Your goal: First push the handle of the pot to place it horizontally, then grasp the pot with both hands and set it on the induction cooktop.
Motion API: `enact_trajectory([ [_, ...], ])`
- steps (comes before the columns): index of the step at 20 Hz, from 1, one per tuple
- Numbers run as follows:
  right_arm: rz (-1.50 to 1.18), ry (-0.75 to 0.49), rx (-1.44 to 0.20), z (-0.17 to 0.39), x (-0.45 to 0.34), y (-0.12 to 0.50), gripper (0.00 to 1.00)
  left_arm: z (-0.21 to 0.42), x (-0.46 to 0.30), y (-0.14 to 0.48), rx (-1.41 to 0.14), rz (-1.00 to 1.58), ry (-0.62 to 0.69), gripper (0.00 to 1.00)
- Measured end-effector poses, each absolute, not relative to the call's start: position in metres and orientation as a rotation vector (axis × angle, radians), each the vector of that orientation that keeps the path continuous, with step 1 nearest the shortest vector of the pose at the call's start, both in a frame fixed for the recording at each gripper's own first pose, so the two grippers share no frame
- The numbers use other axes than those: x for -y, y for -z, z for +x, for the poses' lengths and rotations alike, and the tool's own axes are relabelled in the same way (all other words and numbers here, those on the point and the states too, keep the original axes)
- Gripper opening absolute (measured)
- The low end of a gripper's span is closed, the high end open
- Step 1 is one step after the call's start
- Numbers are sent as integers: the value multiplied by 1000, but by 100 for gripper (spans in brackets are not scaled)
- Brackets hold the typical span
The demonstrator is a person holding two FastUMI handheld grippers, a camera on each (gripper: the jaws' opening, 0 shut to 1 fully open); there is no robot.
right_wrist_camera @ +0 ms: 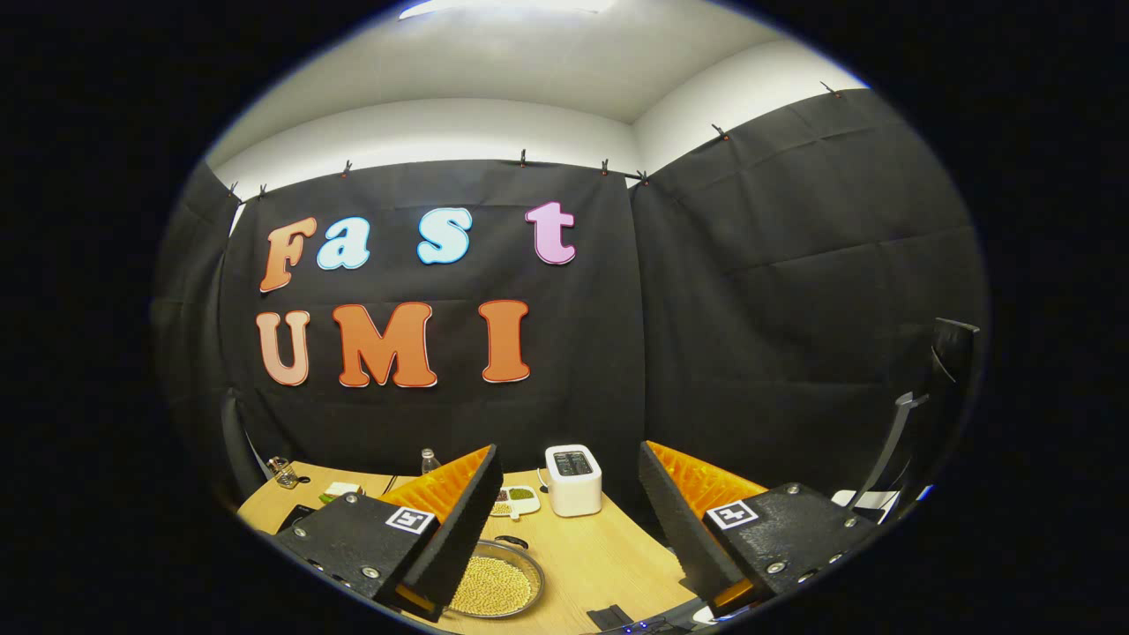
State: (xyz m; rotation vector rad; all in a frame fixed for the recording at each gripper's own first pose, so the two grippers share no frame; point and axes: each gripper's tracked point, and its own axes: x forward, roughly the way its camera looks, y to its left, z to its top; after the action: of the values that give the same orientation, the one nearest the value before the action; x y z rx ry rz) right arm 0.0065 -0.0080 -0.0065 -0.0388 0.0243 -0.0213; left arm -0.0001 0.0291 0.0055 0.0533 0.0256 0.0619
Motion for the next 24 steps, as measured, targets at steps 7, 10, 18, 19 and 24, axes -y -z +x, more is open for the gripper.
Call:
enact_trajectory([
  [7,-69,29,-13,18,4,2,96,19,-36,-7,-12,77,-64,97],
  [10,-84,31,-6,26,4,-2,96,29,-35,-6,-16,85,-45,97],
  [18,-101,-9,-27,38,-11,3,96,32,-44,-13,-4,96,-75,98],
  [19,-89,-18,-28,38,-14,3,96,31,-46,-14,-2,95,-79,98],
  [24,-91,-30,-25,41,-19,4,80,30,-53,-18,6,91,-92,97],
])
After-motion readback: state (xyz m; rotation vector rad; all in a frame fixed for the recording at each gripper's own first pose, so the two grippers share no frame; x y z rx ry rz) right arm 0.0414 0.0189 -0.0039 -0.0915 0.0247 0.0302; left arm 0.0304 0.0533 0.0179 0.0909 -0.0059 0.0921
